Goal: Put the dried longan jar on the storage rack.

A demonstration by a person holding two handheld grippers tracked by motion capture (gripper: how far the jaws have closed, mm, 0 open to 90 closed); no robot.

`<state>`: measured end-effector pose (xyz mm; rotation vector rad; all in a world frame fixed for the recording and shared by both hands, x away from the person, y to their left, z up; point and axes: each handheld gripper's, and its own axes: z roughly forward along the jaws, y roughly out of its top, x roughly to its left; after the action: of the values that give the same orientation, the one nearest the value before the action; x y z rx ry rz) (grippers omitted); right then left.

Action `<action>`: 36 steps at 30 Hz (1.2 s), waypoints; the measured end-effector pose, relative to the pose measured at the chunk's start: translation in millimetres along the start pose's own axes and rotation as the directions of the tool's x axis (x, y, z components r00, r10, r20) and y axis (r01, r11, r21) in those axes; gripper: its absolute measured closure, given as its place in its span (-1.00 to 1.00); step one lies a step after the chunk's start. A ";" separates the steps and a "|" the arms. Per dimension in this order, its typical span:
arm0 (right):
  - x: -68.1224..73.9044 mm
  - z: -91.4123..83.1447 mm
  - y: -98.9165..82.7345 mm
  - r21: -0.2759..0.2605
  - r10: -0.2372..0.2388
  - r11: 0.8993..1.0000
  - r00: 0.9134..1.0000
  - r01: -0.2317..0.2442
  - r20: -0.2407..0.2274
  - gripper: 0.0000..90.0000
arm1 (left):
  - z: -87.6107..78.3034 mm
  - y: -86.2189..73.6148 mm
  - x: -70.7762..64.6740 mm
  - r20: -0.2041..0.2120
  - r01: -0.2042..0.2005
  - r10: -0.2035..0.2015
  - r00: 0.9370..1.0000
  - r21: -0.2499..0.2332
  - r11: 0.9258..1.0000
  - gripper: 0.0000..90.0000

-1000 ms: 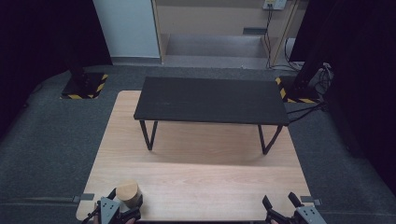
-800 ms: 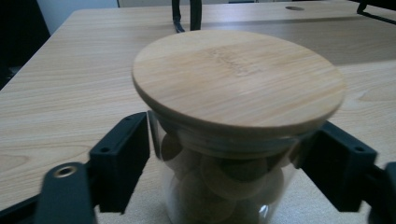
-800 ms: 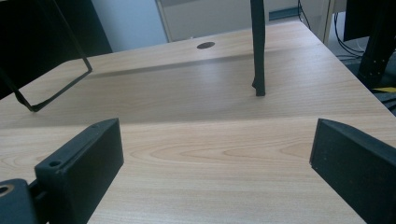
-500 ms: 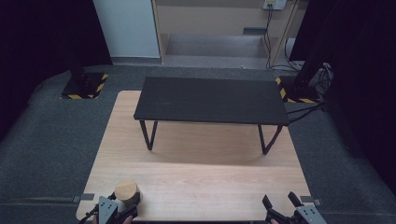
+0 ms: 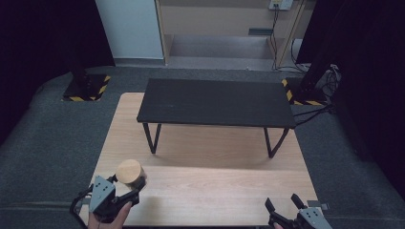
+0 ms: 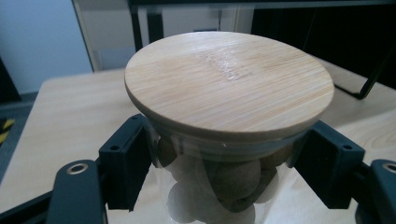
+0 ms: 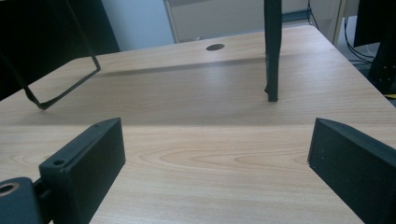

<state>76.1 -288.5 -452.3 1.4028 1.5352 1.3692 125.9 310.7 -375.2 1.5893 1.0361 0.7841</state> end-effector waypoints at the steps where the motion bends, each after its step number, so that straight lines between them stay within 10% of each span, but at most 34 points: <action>1: 0.2 0.3 0.3 0.002 0.000 1.000 1.000 0.000 -0.003 -0.91 | 1.8 7.6 1.8 0.009 -0.003 0.003 1.000 -0.009 1.000 -0.46; 23: -1.8 -4.7 3.2 -0.009 0.000 1.000 1.000 0.000 0.000 -0.90 | 51.4 112.8 17.2 0.041 -0.084 0.088 0.995 -0.086 0.993 -0.46; 36: -3.1 -8.3 5.7 -0.013 0.004 1.000 1.000 -0.004 0.010 -0.89 | 108.0 137.7 26.3 0.014 -0.092 0.093 0.996 -0.066 0.994 -0.46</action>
<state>70.8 -294.4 -445.4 1.4034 1.5154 1.3696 264.0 278.5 -269.2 1.5944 0.9209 0.8575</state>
